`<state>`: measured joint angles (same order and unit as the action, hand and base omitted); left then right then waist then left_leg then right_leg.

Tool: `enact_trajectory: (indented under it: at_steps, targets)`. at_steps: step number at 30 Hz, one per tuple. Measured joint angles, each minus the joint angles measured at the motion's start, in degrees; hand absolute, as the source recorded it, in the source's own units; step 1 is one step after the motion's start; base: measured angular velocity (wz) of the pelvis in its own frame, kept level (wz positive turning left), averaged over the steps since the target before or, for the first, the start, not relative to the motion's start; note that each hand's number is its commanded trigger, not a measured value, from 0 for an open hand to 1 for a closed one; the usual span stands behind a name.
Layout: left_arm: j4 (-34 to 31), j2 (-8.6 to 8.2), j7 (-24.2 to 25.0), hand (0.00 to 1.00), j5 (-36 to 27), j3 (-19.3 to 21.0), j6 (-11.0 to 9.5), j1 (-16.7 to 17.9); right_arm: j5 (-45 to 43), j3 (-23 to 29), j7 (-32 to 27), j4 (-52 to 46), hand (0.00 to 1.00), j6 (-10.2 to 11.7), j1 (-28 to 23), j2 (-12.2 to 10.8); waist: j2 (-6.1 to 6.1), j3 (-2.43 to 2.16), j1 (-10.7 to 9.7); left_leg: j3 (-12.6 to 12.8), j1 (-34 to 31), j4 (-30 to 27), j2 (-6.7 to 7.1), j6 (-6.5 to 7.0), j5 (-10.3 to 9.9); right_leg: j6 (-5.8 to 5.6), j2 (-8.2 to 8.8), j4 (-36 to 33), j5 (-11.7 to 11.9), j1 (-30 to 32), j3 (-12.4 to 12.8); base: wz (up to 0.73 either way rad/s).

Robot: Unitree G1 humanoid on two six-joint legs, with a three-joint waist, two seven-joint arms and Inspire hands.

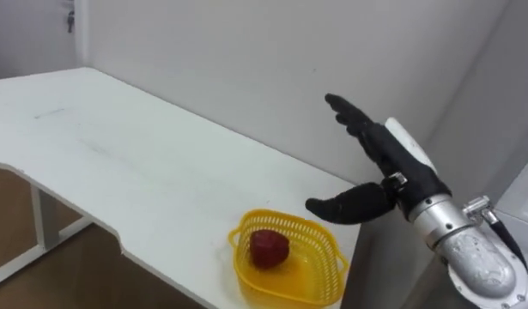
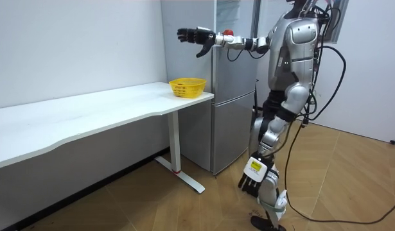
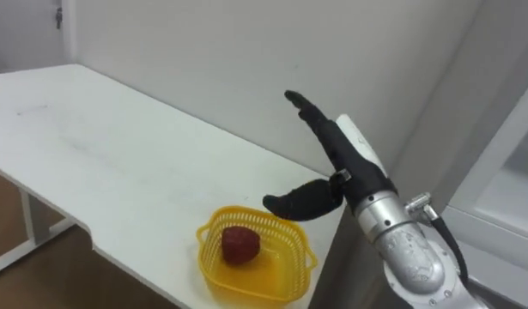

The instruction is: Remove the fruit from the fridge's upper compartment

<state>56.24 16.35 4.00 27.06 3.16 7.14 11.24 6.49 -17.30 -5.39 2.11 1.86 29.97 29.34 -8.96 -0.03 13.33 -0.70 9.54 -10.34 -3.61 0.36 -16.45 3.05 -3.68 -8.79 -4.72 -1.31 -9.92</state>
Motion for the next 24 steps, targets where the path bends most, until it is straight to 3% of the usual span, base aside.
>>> enact_trajectory:
  at_steps: [2, 4, 11, 12, 15, 18, 24]
  targets:
    - [0.0, 0.13, -0.1, 0.0, 0.0, 0.0, 0.0, 0.1, -0.1, 0.1, 0.0, -3.0, 0.0, 0.0, -0.1, 0.0, 0.68, -0.1, -0.8, 0.4, 0.2, 0.0, -0.05, 0.0, 0.0, 0.0, -0.11, 0.0, 0.0, -0.1, 0.5, -0.13]
    - [0.0, 0.12, -0.2, 0.0, -0.1, 0.1, -0.1, 0.1, -0.1, 0.2, 0.1, -6.2, 0.0, 0.0, -0.8, 0.0, 1.2, 0.09, -1.9, 0.7, 0.8, 0.2, -0.13, 0.0, 0.0, 0.0, -0.21, -0.1, 0.0, -0.4, 0.7, -0.09]
    - [0.3, -0.45, -1.5, 0.0, -0.5, -0.2, -1.3, 0.7, -3.1, 1.3, 0.3, -19.6, 0.0, 0.8, -7.4, -0.3, 2.79, 0.22, -4.3, 3.6, 3.1, 1.4, -0.78, -0.26, -0.2, 0.1, -1.49, -0.8, 0.1, -0.6, 4.1, -0.2]
    - [0.9, -0.69, -2.0, 0.0, -0.6, -0.5, -1.5, 0.8, -3.2, 1.6, 0.3, -21.4, 0.0, 0.9, -9.6, -0.9, 3.25, -0.04, -5.0, 3.8, 3.5, 1.6, -0.84, -0.27, -0.2, 0.1, -1.56, -0.9, 0.1, -0.8, 5.1, -0.16]
    - [2.2, -1.85, -2.5, 0.0, -0.6, -1.0, -2.7, 0.9, -3.1, 4.0, 0.0, -24.5, 0.0, 3.0, -14.8, -2.7, 5.12, 0.17, -5.9, 5.2, 4.6, 1.6, -0.71, -0.26, -0.2, 0.07, -1.93, -1.0, 0.1, -1.3, 6.9, -0.22]
    - [3.7, -2.68, -3.7, 0.0, -0.5, -1.0, -4.2, 0.8, -5.3, 8.1, -2.1, -27.7, 0.0, 4.7, -19.9, -4.3, 6.47, -0.05, -7.5, 6.0, 4.7, 2.2, -0.72, -0.13, -0.3, 0.01, -2.16, -1.4, 0.1, -0.5, 8.0, -0.17]
    - [5.7, -3.78, -5.7, 0.0, -0.5, -1.0, -5.7, 1.5, -9.6, 15.7, -8.7, -28.7, 0.0, 8.2, -24.6, -9.7, 7.22, -0.08, -11.2, 7.0, 4.2, 1.9, -0.72, -0.4, -0.7, 0.13, -2.79, -3.0, 0.1, 1.0, 10.0, -0.19]
